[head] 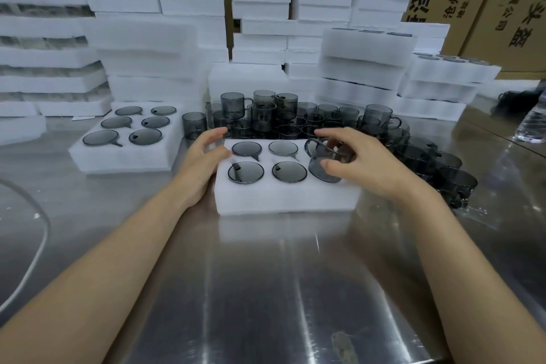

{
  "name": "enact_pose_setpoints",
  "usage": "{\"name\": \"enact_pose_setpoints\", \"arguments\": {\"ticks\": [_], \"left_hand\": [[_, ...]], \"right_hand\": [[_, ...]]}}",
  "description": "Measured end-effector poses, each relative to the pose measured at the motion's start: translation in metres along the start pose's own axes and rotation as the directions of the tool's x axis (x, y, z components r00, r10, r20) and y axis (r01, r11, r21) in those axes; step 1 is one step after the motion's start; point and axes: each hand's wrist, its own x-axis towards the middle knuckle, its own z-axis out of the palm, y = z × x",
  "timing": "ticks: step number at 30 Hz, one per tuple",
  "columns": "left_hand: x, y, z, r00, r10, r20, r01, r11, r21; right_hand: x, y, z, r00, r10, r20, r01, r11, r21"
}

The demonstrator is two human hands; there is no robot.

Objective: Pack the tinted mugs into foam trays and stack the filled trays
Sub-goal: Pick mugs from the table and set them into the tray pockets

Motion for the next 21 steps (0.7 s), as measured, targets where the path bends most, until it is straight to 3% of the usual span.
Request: {"name": "enact_pose_setpoints", "arguments": {"ticks": [6,11,14,18,21], "left_hand": [[-0.003,0.005,0.001,0.999,-0.041,0.031,0.042,0.998,-0.044],[-0.006,0.007,0.001,0.997,-0.048,0.061,0.051,0.998,-0.048],[-0.007,0.008,0.002,0.997,-0.043,0.070,0.047,0.998,-0.050],[-0.006,0.006,0.003,0.998,-0.031,0.052,0.032,0.999,-0.031],[-0.006,0.007,0.003,0.998,-0.030,0.061,0.031,0.999,-0.015]], "right_hand": [[-0.001,-0.008,-0.002,0.994,0.063,0.086,-0.044,0.978,-0.204],[-0.004,0.000,-0.003,0.965,0.059,0.254,-0.011,0.982,-0.186],[-0.006,0.003,-0.003,0.924,0.136,0.358,-0.063,0.976,-0.208],[-0.007,0.000,0.000,0.848,0.267,0.459,-0.084,0.921,-0.381],[-0.004,-0.002,0.007,0.832,0.335,0.443,-0.059,0.847,-0.529]]}}
